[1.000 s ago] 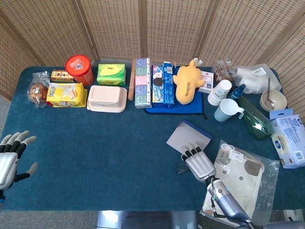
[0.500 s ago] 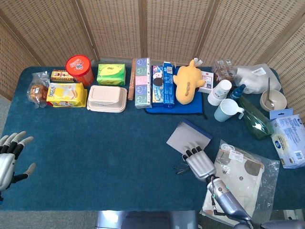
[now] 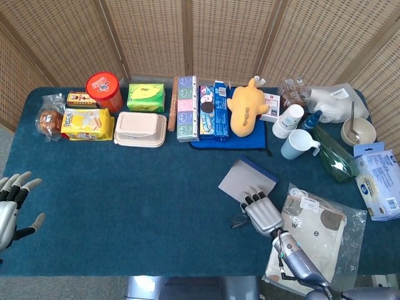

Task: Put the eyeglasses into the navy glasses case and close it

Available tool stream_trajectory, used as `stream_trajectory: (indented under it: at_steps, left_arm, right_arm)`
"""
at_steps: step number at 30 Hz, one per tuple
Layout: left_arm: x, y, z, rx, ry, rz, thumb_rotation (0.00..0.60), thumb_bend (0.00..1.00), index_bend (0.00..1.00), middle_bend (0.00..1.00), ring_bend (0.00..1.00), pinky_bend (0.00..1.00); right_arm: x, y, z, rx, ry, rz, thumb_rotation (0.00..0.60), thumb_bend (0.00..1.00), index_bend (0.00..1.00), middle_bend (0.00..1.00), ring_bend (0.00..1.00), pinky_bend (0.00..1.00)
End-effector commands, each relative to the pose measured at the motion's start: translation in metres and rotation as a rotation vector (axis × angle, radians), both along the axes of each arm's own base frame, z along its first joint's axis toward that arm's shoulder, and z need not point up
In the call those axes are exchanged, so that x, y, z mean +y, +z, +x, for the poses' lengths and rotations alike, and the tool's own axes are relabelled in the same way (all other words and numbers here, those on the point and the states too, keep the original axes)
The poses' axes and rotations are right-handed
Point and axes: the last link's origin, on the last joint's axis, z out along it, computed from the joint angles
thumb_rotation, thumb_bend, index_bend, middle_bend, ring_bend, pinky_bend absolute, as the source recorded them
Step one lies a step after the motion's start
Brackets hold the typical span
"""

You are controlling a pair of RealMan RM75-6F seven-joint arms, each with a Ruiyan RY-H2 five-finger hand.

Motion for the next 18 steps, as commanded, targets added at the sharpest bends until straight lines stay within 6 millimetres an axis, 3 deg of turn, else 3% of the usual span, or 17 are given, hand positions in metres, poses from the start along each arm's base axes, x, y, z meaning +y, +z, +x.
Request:
stream_trajectory:
  at_steps: [1, 18]
  left_arm:
    - [0.0001, 0.0002, 0.0001, 0.000, -0.001, 0.003, 0.600, 0.28, 0.16, 0.08, 0.05, 0.00]
    - [0.0021, 0.0002, 0.0009, 0.004, -0.007, 0.010, 0.600, 0.28, 0.15, 0.07, 0.04, 0.00]
  right_arm:
    - [-0.0001, -0.0005, 0.0001, -0.004, -0.003, 0.005, 0.600, 0.42, 0.40, 0.15, 0.06, 0.10]
    - [-0.0021, -0.0052, 0.0036, -0.046, -0.021, 0.028, 0.600, 0.38, 0.46, 0.18, 0.06, 0.10]
